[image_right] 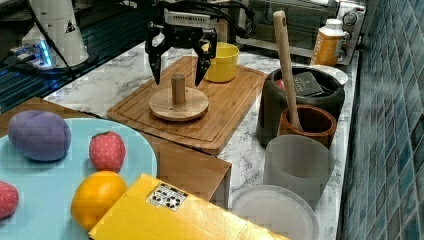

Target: Open the lid of the tea container.

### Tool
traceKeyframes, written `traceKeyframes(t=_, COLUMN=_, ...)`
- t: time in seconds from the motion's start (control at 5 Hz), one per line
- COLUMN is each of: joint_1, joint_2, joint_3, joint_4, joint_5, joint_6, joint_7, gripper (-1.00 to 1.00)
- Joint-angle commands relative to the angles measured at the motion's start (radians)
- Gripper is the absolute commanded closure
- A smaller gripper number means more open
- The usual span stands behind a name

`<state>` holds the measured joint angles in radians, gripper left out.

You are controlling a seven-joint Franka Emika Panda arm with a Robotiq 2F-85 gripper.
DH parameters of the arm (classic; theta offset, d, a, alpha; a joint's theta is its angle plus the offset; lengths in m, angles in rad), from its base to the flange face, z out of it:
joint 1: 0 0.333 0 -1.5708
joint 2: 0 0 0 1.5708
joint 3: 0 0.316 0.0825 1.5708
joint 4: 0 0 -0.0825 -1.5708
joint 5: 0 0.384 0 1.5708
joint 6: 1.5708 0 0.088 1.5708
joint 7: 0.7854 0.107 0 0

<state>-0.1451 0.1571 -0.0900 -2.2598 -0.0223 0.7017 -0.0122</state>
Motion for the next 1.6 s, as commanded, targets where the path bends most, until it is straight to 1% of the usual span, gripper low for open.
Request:
traceKeyframes(t=0.2, joint_1=-0.002, joint_2=0.004, joint_3=0.0, joint_4=-0.002, joint_5=0.011, joint_6=0.051, joint_7=-0.011, gripper=-1.0)
traceKeyframes(t=1.0, joint_1=-0.005, joint_2=0.07, joint_3=0.002, joint_4=0.044, joint_5=0.016, joint_6=0.057, joint_7=-0.004, gripper=-1.0)
traceKeyframes(t=1.2, joint_1=-0.004, joint_2=0.082, joint_3=0.006, joint_4=0.061, joint_5=0.016, joint_6=0.044, joint_7=-0.003, gripper=1.0)
traceKeyframes(t=1.6, joint_1=-0.009, joint_2=0.089, joint_3=0.017, joint_4=0.066, joint_5=0.01, joint_6=0.036, joint_7=0.009, gripper=1.0)
